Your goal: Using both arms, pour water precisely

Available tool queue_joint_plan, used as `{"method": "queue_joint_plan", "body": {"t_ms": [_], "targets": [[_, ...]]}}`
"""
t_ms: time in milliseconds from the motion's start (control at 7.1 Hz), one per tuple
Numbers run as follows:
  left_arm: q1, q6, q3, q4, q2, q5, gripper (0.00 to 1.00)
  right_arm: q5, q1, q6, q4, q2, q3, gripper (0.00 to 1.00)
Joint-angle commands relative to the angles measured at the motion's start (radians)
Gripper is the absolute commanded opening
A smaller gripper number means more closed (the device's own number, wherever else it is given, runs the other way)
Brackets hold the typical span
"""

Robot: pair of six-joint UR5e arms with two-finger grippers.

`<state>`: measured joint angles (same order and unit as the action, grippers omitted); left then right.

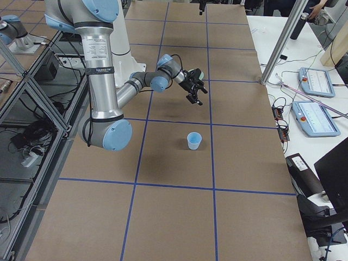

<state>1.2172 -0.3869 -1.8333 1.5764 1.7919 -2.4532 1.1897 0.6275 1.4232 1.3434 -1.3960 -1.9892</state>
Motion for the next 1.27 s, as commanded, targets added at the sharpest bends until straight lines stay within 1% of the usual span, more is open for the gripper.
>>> {"method": "queue_joint_plan", "body": {"t_ms": [0,282,422,563,704,845,986,1126], "targets": [[-0.011,-0.149,-0.004,-0.001,0.075,0.020,1.00,0.332,0.275,-0.311,0.000,0.014,0.019,1.00],[-0.106,-0.278,0.008,-0.013,0.166,0.141,1.00,0.553,0.471,-0.604,0.000,0.014,0.099,1.00],[-0.190,-0.368,0.017,-0.013,0.217,0.189,1.00,0.677,0.582,-0.782,0.000,0.014,0.142,1.00],[-0.249,-0.444,0.057,-0.013,0.286,0.244,1.00,0.809,0.700,-0.982,0.003,0.014,0.215,1.00],[-0.305,-0.520,0.077,-0.013,0.335,0.269,1.00,0.896,0.792,-1.186,0.005,0.014,0.303,1.00],[-0.352,-0.593,0.097,-0.013,0.383,0.283,1.00,0.953,0.855,-1.339,0.005,0.014,0.381,1.00],[-0.408,-0.659,0.117,-0.015,0.433,0.353,1.00,1.022,0.909,-1.460,0.014,0.012,0.447,1.00],[-0.454,-0.725,0.170,-0.015,0.501,0.390,1.00,1.089,0.961,-1.595,0.046,0.008,0.522,1.00]]}}
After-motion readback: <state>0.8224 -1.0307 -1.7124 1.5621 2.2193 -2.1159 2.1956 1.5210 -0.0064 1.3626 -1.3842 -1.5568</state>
